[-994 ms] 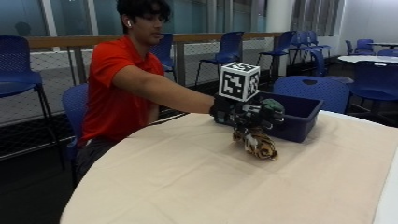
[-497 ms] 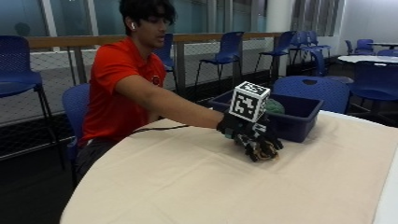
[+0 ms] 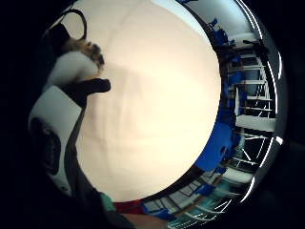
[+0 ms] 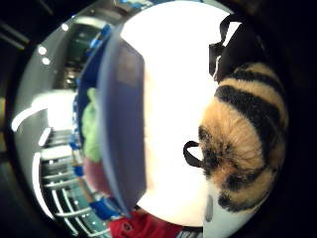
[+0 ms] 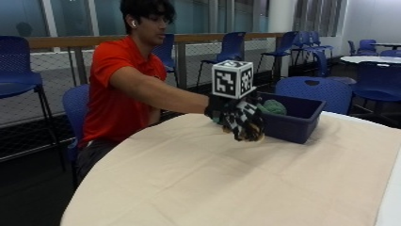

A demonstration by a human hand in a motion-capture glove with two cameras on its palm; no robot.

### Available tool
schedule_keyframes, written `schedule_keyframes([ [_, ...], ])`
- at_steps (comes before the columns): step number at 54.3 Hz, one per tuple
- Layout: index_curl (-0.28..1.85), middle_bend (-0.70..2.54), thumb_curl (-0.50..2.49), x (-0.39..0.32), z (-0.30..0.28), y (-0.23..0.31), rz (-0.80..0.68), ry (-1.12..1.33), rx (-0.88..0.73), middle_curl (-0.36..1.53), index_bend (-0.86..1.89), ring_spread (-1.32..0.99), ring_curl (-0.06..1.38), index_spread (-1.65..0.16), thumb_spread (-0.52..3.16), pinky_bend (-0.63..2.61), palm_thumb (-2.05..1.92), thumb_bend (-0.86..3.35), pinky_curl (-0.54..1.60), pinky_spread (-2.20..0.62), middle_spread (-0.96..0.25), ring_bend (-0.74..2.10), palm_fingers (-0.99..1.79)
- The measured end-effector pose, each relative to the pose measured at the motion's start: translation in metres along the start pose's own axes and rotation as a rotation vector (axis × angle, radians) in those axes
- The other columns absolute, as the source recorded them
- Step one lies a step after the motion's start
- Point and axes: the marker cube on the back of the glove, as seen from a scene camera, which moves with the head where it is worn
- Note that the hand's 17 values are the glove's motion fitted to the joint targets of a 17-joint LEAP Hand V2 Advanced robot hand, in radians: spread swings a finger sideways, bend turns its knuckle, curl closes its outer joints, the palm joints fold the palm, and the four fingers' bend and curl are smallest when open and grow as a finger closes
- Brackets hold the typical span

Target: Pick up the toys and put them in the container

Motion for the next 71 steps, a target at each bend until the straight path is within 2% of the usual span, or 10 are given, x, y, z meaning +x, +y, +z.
schedule_keyframes([
  [13,0.39,0.25,0.58,-0.081,-0.102,0.022,-0.162,-0.06,0.118,0.35,0.19,-0.42,0.36,-0.41,1.03,0.96,0.61,0.18,0.33,-0.43,-0.38,0.65,0.89],
  [27,0.43,0.2,0.66,-0.194,-0.135,0.039,-0.305,-0.101,0.152,0.38,0.17,-0.44,0.37,-0.43,0.96,0.94,0.62,0.13,0.34,-0.44,-0.4,0.62,0.89],
  [35,0.45,0.18,0.7,-0.225,-0.143,0.047,-0.46,-0.079,0.173,0.39,0.17,-0.44,0.38,-0.44,0.95,0.95,0.62,0.1,0.34,-0.44,-0.41,0.61,0.88],
  [41,0.45,0.16,0.7,-0.233,-0.143,0.041,-0.313,-0.03,0.115,0.38,0.14,-0.42,0.39,-0.44,1.02,1.0,0.6,0.09,0.37,-0.42,-0.4,0.6,0.77],
  [45,0.49,0.1,0.67,-0.232,-0.134,0.04,-0.211,0.015,0.016,0.36,0.23,-0.36,0.38,-0.44,1.1,0.99,0.53,0.04,0.38,-0.34,-0.34,0.51,0.46],
  [47,0.49,0.04,0.61,-0.23,-0.127,0.042,-0.219,0.036,-0.029,0.33,0.18,-0.26,0.37,-0.43,1.13,1.09,0.43,-0.02,0.42,-0.25,-0.27,0.42,0.14],
  [48,0.46,0.0,0.57,-0.228,-0.125,0.044,-0.242,0.042,-0.044,0.31,0.05,-0.2,0.35,-0.4,1.11,1.25,0.32,-0.1,0.47,-0.21,-0.2,0.31,-0.19],
  [50,0.42,0.0,0.53,-0.221,-0.12,0.047,-0.294,0.059,-0.057,0.29,0.0,-0.13,0.33,-0.36,1.06,1.37,0.18,-0.14,0.48,-0.14,-0.13,0.22,-0.36],
  [60,0.26,0.05,0.43,-0.173,-0.101,0.065,-0.281,0.031,-0.051,0.2,0.04,0.04,0.23,-0.3,0.96,1.49,-0.04,-0.07,0.46,0.04,0.0,0.15,-0.43],
  [71,0.21,0.09,0.36,-0.088,-0.084,0.102,-0.233,-0.011,-0.019,0.18,0.08,0.08,0.22,-0.29,0.93,1.4,-0.07,-0.07,0.42,0.11,0.01,0.14,-0.39],
])
